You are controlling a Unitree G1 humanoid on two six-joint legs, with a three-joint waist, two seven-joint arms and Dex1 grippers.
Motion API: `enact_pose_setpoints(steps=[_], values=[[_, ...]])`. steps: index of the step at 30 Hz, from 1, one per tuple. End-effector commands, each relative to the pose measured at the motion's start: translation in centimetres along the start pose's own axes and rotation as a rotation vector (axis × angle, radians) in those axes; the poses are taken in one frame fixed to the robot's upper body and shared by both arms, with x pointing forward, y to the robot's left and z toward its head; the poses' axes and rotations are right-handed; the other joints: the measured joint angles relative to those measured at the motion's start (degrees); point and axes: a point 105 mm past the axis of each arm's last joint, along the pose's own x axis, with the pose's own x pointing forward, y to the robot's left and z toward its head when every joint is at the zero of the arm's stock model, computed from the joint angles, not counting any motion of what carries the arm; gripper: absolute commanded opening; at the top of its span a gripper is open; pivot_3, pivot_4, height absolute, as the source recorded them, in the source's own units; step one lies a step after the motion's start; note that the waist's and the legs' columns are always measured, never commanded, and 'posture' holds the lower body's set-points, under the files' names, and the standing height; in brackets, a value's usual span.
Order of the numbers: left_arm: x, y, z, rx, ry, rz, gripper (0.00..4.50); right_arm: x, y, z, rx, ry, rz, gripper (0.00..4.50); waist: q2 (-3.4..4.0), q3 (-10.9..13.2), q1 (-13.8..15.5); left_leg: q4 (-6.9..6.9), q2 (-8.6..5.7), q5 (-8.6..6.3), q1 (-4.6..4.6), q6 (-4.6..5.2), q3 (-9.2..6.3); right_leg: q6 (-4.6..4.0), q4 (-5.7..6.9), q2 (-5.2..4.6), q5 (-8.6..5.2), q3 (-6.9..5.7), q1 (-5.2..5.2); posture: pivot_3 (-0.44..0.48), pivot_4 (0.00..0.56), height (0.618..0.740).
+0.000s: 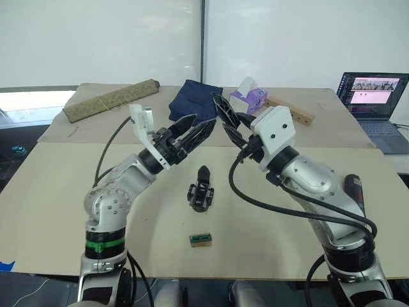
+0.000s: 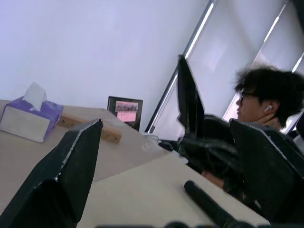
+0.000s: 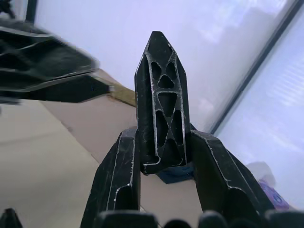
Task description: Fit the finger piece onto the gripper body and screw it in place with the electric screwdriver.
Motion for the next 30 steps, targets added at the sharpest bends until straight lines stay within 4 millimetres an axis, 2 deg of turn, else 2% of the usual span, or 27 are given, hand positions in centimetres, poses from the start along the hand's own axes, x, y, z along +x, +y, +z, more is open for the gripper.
enact_pose_setpoints(steps=[1,6,8,10,11,16,17,25,27,29,30], values=[[0.8,-0.3,1.2,0.028,-0.088,-0.004,4.50,-0.3,0.6,2.0,-0.118,-0.114,0.057,1.13,0.00,0.00,-0.17,0.00,-0.02,0.00,0.00,0.00,0.00,0.01,-0.03,0.00,0.00,0.02,0.00,0.000,0.150,0.740],[1.3,-0.5,1.8,-0.041,-0.156,-0.015,4.50,-0.6,0.7,1.3,-0.122,-0.104,0.072,1.13,-0.01,0.01,-0.34,-0.01,-0.04,0.00,0.02,0.00,-0.06,0.01,-0.01,0.03,0.01,0.02,0.00,0.000,0.150,0.740],[1.5,-0.7,1.3,-0.046,-0.132,-0.025,3.97,-0.6,0.7,1.2,-0.122,-0.106,0.068,1.13,-0.01,0.01,-0.35,-0.02,-0.04,0.00,0.02,0.00,-0.07,0.01,0.01,0.03,0.01,0.03,-0.01,0.000,0.150,0.740],[1.6,-1.1,0.8,-0.058,-0.110,-0.045,3.29,-0.6,0.7,1.3,-0.125,-0.112,0.065,1.13,-0.01,0.01,-0.35,-0.02,-0.04,0.00,0.02,0.00,-0.08,0.01,0.01,0.03,0.01,0.03,0.00,0.000,0.150,0.740],[1.6,-1.4,0.6,-0.063,-0.100,-0.057,2.70,-0.5,0.7,1.3,-0.125,-0.114,0.064,1.13,-0.01,0.01,-0.32,-0.01,-0.05,0.00,0.02,0.00,-0.08,0.01,0.00,0.03,0.01,0.03,0.00,0.000,0.150,0.740],[1.5,-1.7,0.7,-0.071,-0.121,-0.067,0.38,-0.5,0.7,1.2,-0.124,-0.112,0.052,1.13,-0.02,0.01,-0.24,-0.01,-0.06,0.01,0.02,0.00,-0.09,0.01,-0.01,0.02,0.01,0.02,0.00,0.000,0.150,0.740],[1.4,-1.5,0.9,-0.061,-0.130,-0.064,0.02,-0.5,0.6,1.0,-0.124,-0.099,0.051,1.13,-0.02,0.01,-0.25,-0.01,-0.07,0.01,0.02,0.00,-0.09,0.01,-0.01,0.01,0.01,0.03,0.00,0.000,0.150,0.740],[0.2,0.5,1.9,-0.020,-0.161,-0.038,0.01,-1.0,-0.1,0.4,-0.109,-0.065,0.017,1.13,-0.01,0.01,-0.26,-0.02,-0.07,0.01,0.02,0.00,-0.10,0.01,-0.01,0.02,0.00,0.02,0.00,0.000,0.150,0.740],[-0.4,0.4,2.7,-0.025,-0.174,-0.093,0.01,-1.3,-0.1,0.6,-0.102,-0.069,0.054,2.17,-0.01,0.01,-0.32,-0.02,-0.07,0.01,0.03,0.00,-0.10,0.01,-0.01,0.03,0.00,0.02,0.00,0.000,0.150,0.740],[-0.9,-0.2,2.9,0.010,-0.128,-0.188,0.01,-1.7,-0.1,0.8,-0.073,-0.072,0.134,2.81,-0.01,0.03,-0.52,-0.02,-0.05,0.01,0.03,0.00,-0.09,0.01,-0.01,0.05,0.00,0.02,-0.01,0.000,0.150,0.740],[-1.2,0.1,3.1,0.030,-0.098,-0.202,0.01,-2.1,-0.1,0.9,-0.031,-0.064,0.186,3.17,0.00,0.05,-0.50,-0.03,-0.05,0.01,0.03,0.00,-0.09,0.01,0.00,0.06,0.00,0.01,-0.02,0.000,0.150,0.740]])
